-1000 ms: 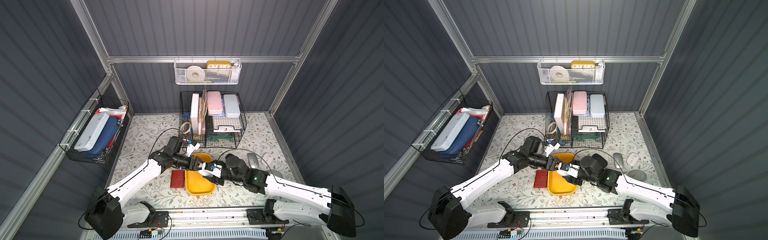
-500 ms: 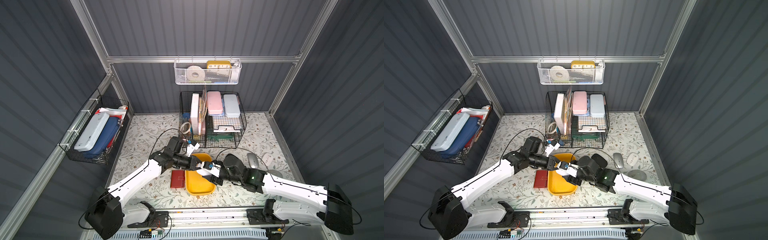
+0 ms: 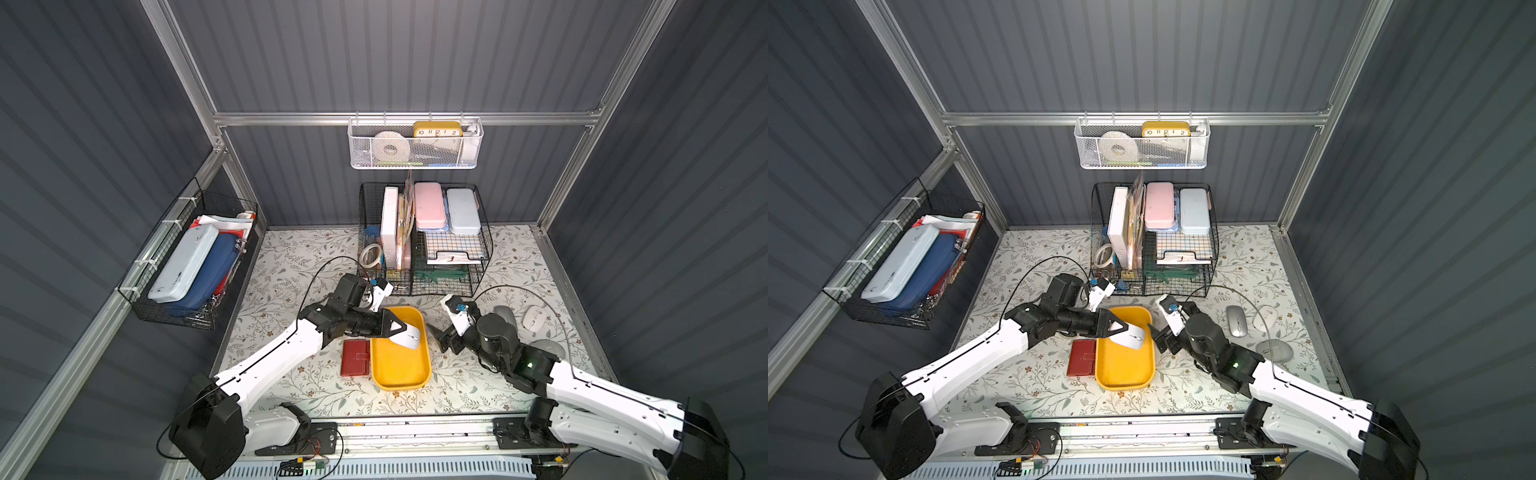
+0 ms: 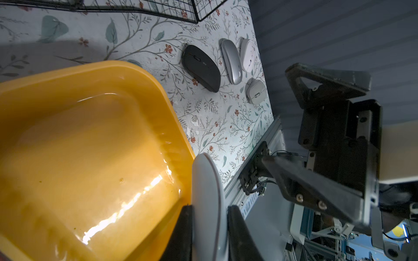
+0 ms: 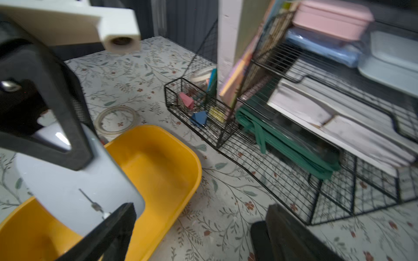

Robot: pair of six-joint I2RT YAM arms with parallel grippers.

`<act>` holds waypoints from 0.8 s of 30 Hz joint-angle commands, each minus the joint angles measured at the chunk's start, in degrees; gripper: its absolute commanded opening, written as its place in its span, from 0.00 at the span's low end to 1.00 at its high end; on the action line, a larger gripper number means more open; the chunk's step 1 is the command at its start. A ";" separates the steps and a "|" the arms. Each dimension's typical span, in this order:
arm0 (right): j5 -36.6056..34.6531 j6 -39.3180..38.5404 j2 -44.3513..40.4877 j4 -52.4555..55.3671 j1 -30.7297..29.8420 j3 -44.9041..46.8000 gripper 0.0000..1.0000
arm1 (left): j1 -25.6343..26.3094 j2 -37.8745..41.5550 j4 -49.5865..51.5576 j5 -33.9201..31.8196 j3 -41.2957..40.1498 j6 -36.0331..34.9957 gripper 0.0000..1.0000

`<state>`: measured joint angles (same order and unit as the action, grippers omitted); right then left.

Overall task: Put the mouse in the storage box
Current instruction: Place the mouse in the storage box.

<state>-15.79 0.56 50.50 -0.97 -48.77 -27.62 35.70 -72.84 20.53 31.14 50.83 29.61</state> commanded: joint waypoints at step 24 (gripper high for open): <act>-2.81 7.80 -11.79 0.27 3.07 8.46 0.94 | 0.07 -18.13 -8.29 -14.14 3.01 6.97 0.00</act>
<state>-18.63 8.19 38.74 0.43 -45.87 -17.87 35.70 -89.86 12.08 17.96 52.75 35.70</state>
